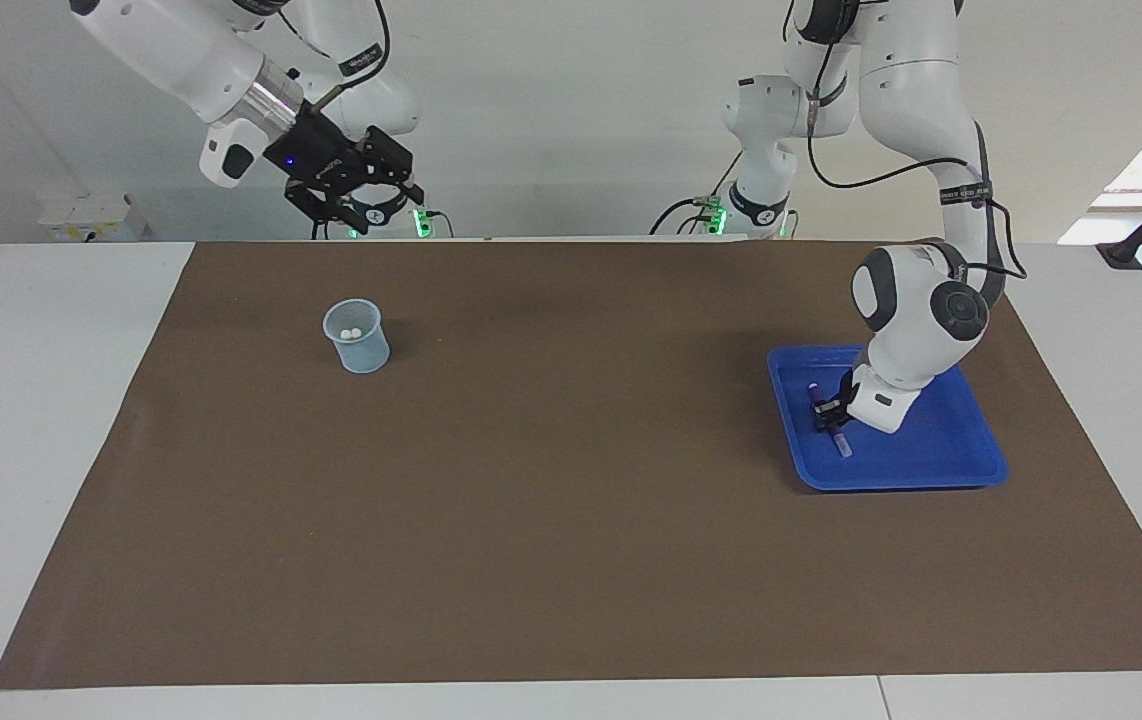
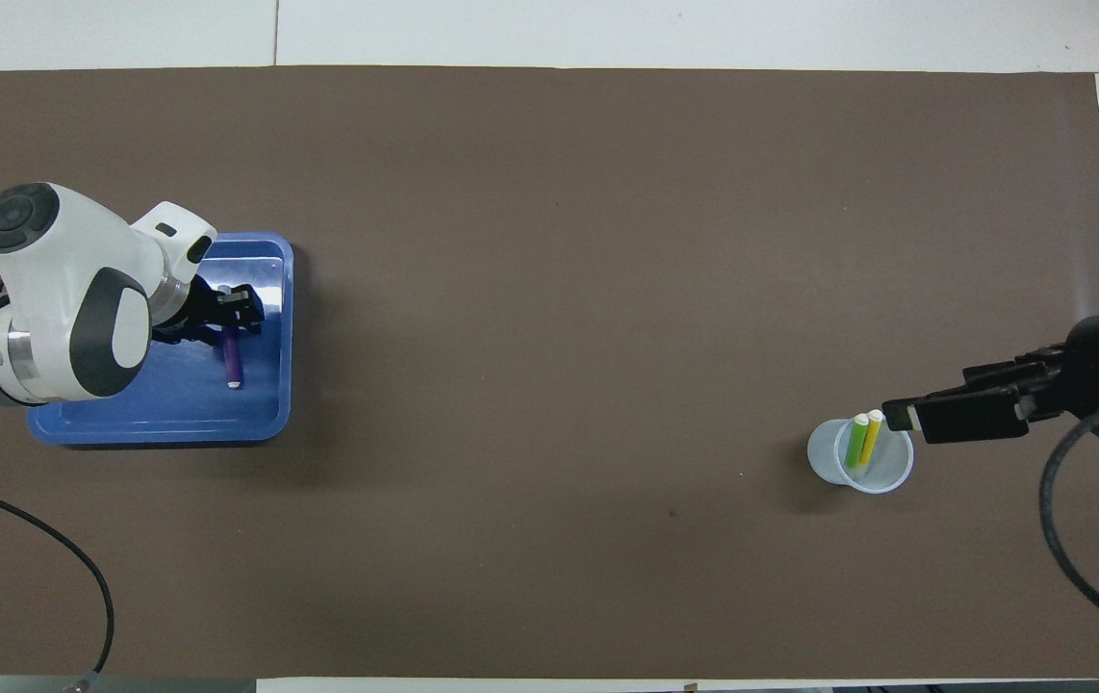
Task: Transfer and insert pens with both arms
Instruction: 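Grasp the purple pen with the left gripper while the right gripper rises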
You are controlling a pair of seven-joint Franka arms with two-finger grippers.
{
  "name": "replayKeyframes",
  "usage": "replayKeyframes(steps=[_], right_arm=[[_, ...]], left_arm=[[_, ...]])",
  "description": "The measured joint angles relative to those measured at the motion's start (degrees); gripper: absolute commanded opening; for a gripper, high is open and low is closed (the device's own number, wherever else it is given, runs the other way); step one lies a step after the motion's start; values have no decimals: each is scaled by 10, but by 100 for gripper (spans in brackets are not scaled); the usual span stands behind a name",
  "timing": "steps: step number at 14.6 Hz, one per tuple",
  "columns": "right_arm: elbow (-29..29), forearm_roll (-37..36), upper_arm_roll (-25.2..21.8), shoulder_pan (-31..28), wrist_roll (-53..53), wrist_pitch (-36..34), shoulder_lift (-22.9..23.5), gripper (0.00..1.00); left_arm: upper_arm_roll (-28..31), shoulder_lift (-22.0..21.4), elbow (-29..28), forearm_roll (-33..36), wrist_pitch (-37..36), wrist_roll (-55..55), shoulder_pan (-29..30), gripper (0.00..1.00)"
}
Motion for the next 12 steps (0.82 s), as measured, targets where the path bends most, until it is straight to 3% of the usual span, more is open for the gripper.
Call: replayKeyframes(steps=[6, 12], right_arm=[[-57, 92, 4, 103, 147, 190, -8, 100], [-80, 95, 4, 147, 197, 234, -18, 100]], left_arm=[[0, 1, 11, -4, -16, 0, 0, 0], [5, 1, 141, -82, -195, -38, 4, 0]])
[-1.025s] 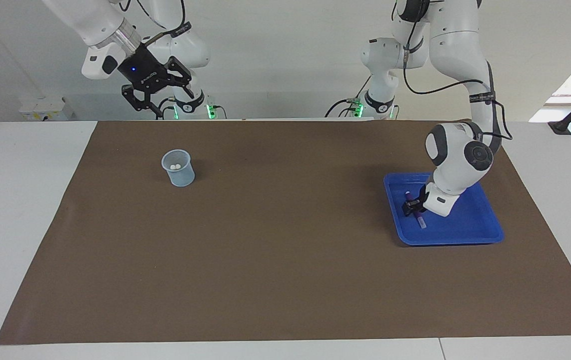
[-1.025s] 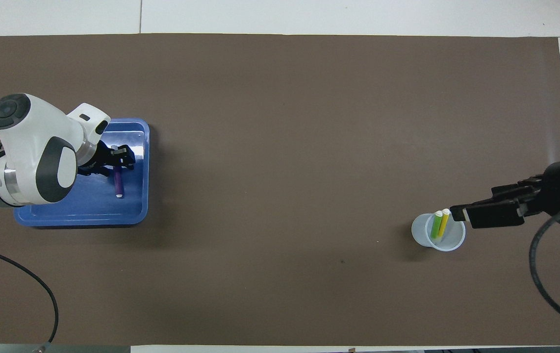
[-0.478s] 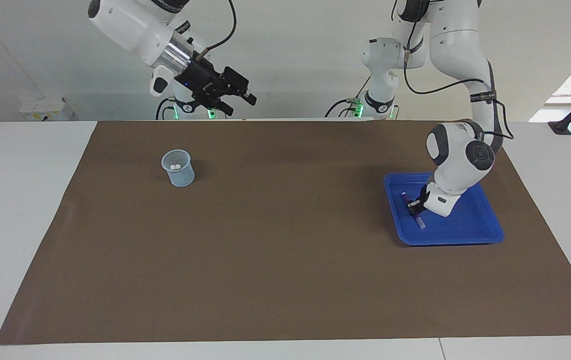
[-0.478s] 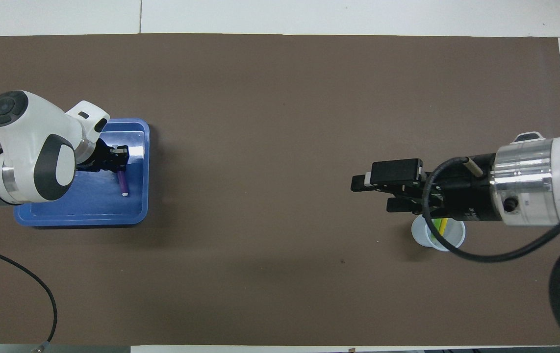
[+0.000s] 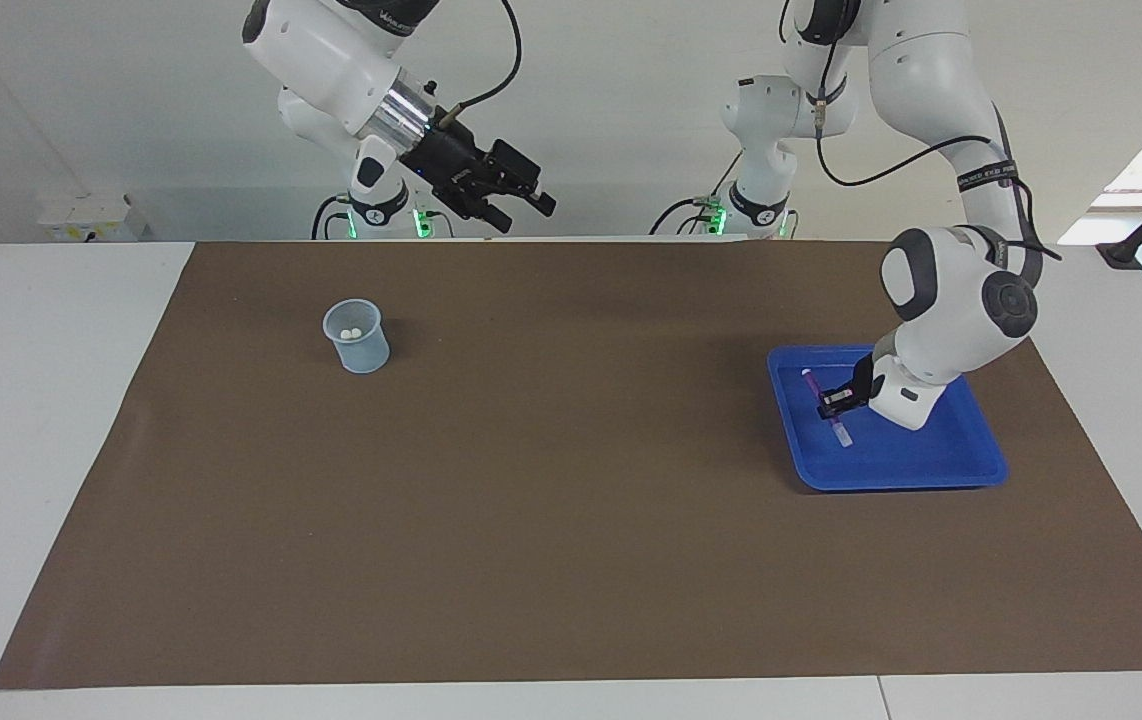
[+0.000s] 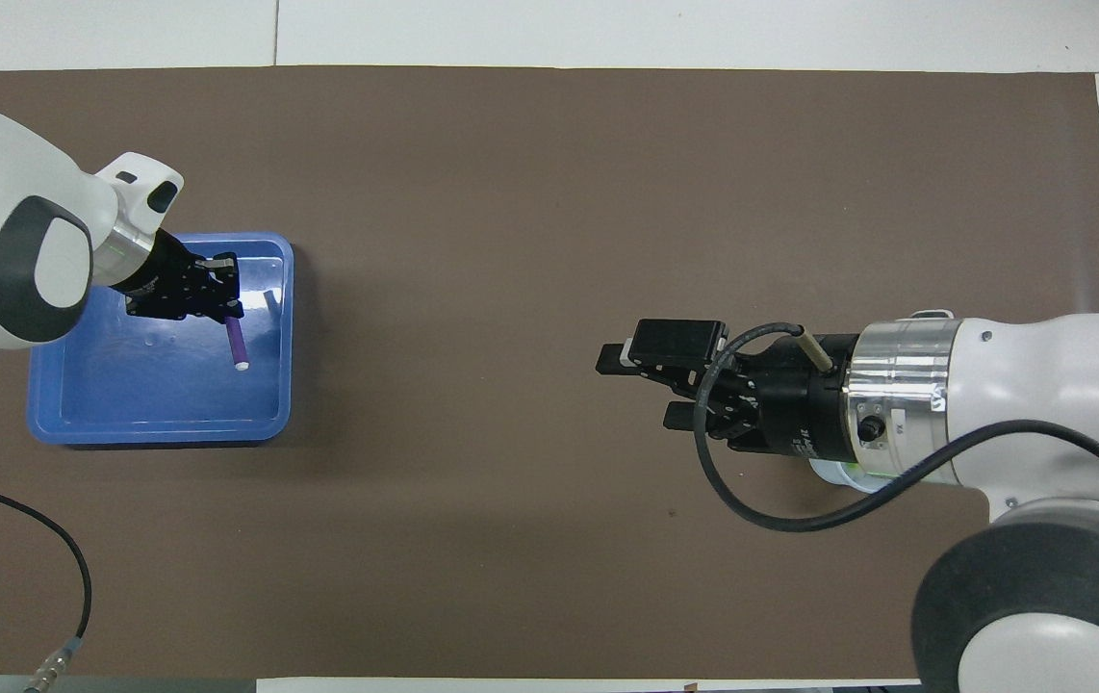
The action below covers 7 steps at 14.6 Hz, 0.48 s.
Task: Transfer and insert pens with both arms
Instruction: 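Grasp the purple pen with the left gripper while the right gripper rises, then lift the purple pen toward the right gripper while it approaches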
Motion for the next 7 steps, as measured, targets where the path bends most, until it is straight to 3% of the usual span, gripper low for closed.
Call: replayKeyframes(steps=[4, 7], right_arm=[[-2, 0, 0, 11, 14, 1, -3, 100], [-2, 0, 0, 12, 20, 4, -4, 100]], left_arm=[[-1, -10, 104, -82, -132, -175, 1, 0], [-6, -43, 121, -152, -182, -333, -6, 0]])
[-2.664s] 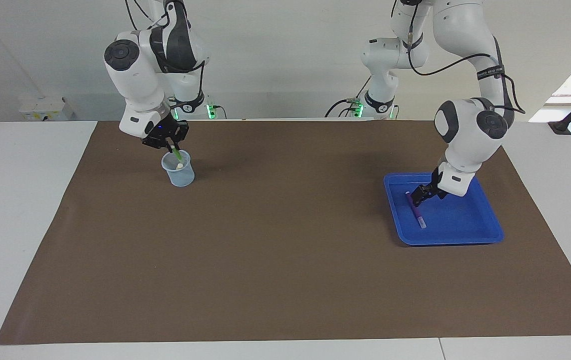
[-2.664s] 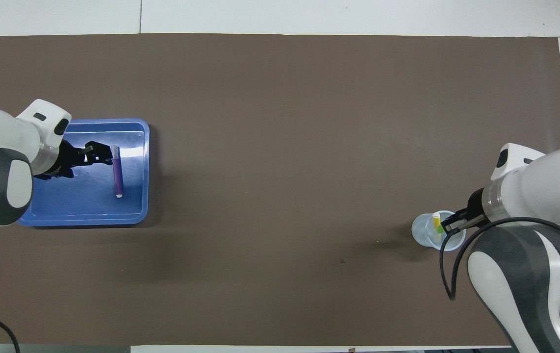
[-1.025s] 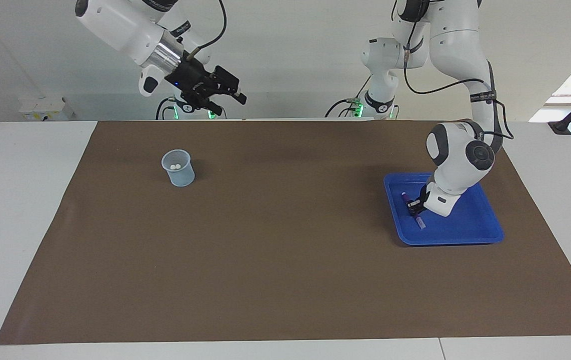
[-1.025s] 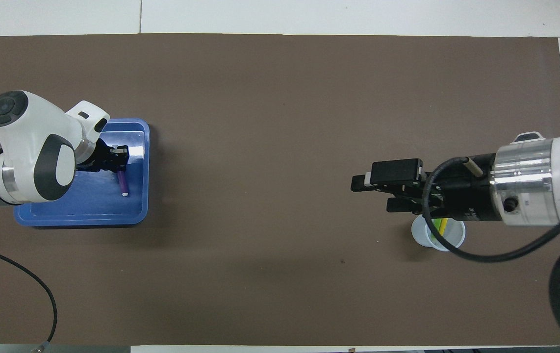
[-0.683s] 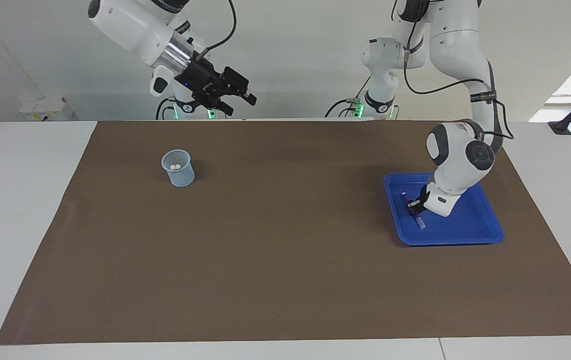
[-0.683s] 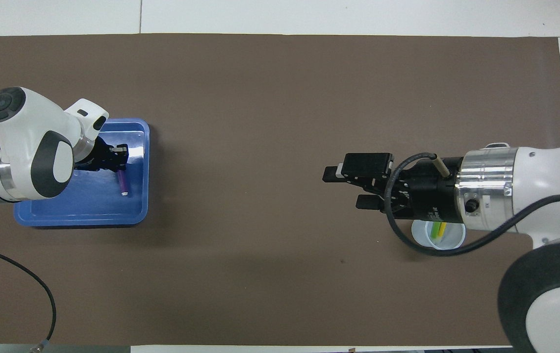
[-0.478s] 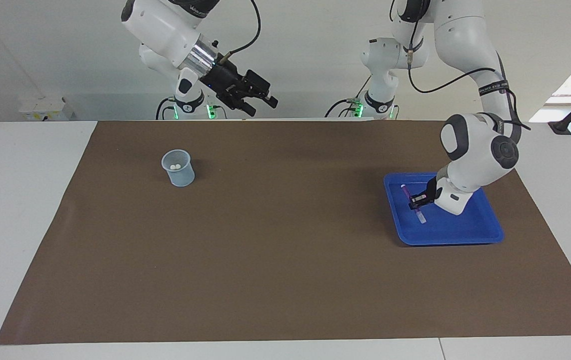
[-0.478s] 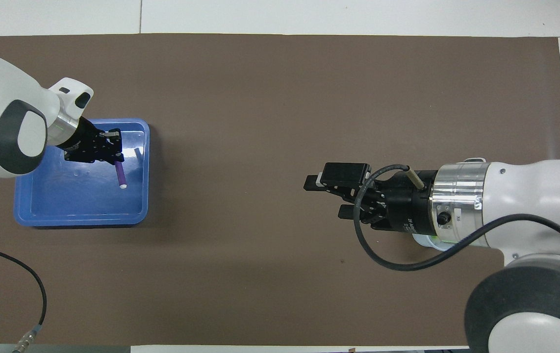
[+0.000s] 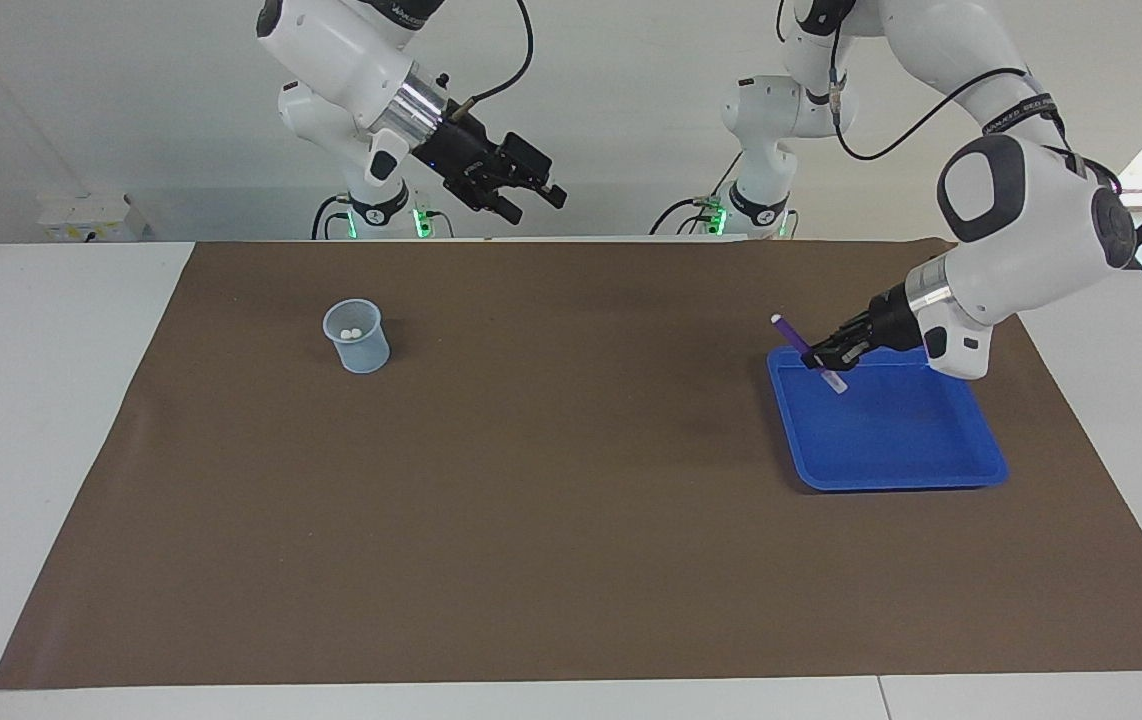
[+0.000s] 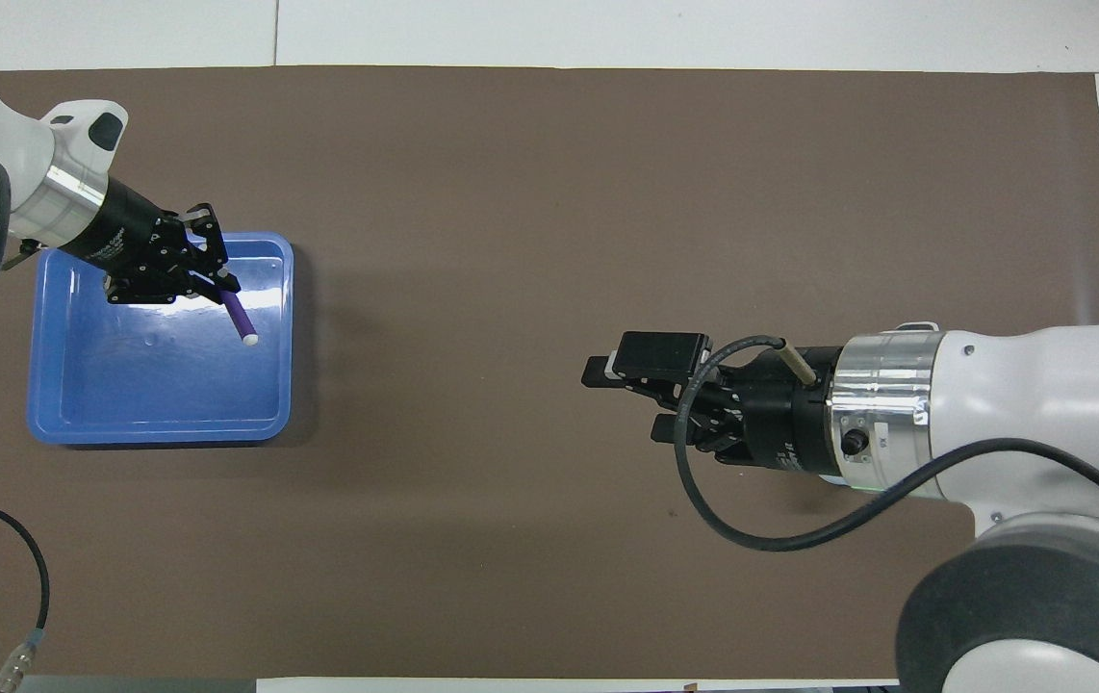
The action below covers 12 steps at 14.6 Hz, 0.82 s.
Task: Transfer and insert pens with both arms
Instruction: 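Lift the purple pen toward the right gripper while it approaches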
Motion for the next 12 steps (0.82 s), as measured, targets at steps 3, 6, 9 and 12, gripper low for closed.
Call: replayKeyframes(steps=[3, 6, 9, 12], right_arm=[[-2, 0, 3, 23, 37, 44, 0, 100], [-14, 0, 8, 69, 82, 117, 2, 100], [-17, 1, 9, 92, 119, 174, 9, 100], [-17, 1, 10, 111, 120, 198, 21, 100]], left_arm=[[-4, -43, -14, -67, -25, -121, -13, 0], [-6, -89, -75, -143, -20, -227, -40, 0], [-6, -132, -149, -186, 33, -289, -80, 0], [-7, -162, -195, -196, 86, -342, -120, 0]])
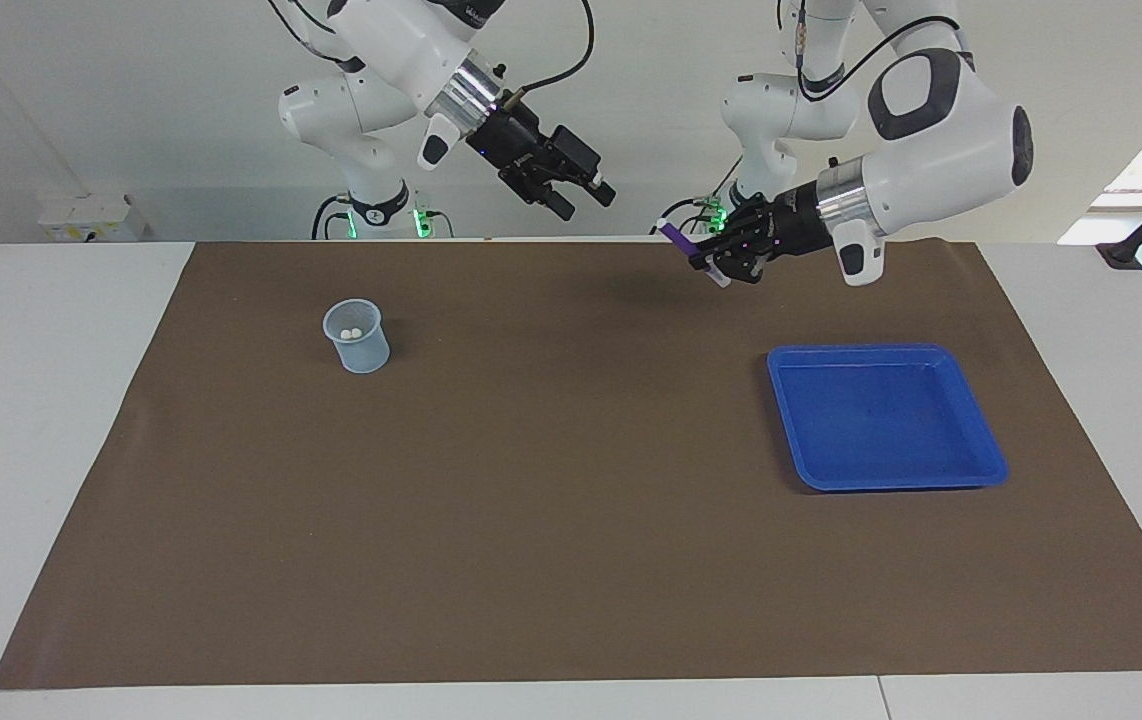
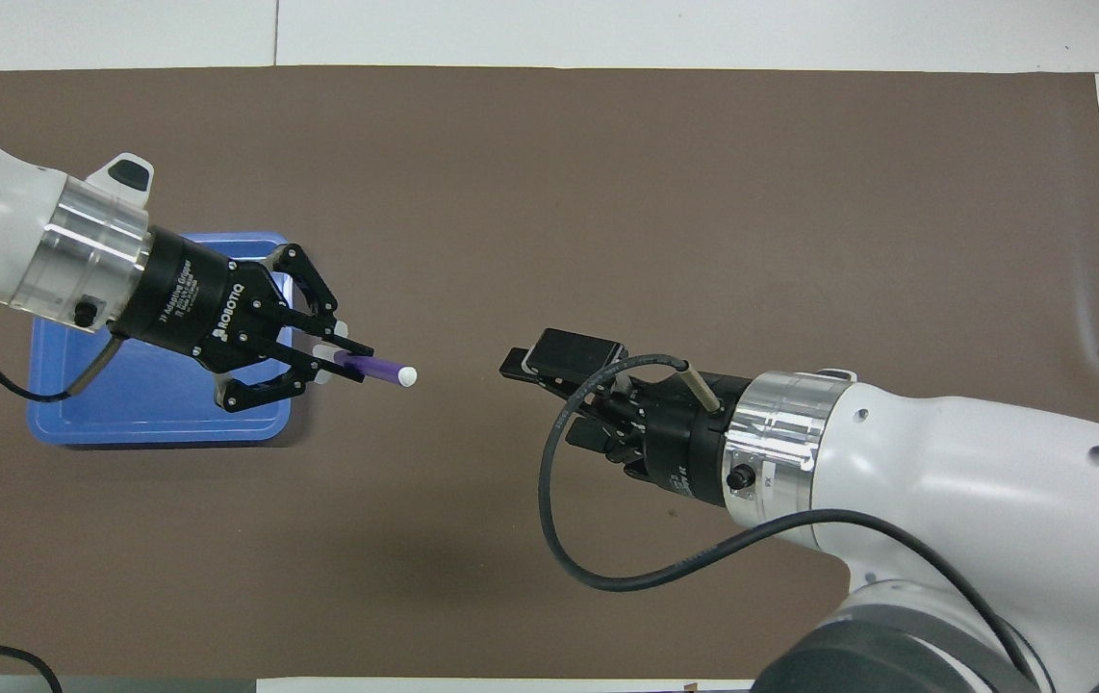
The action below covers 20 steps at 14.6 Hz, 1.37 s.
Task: Transfer and insert pens with both arms
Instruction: 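Lift the purple pen toward the right gripper while it approaches, then close the right gripper on the purple pen while the left gripper opens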
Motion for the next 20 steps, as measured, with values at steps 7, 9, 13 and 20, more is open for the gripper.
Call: replayKeyframes(steps=[7, 9, 13, 20], right_arm=[[0, 0, 3, 19, 0, 7, 10, 77], [0, -1, 4, 23, 0, 7, 10, 74], [0, -5, 4, 24, 0, 8, 11, 62], [0, -10, 3, 21, -2, 12, 13, 10]], left_arm=[[-1, -32, -39, -14, 46, -53, -22, 0], [-1, -33, -44, -15, 50, -54, -28, 0], [-1, -39, -49, -16, 53, -56, -30, 0], [-1, -43, -51, -23, 54, -56, -30, 0]])
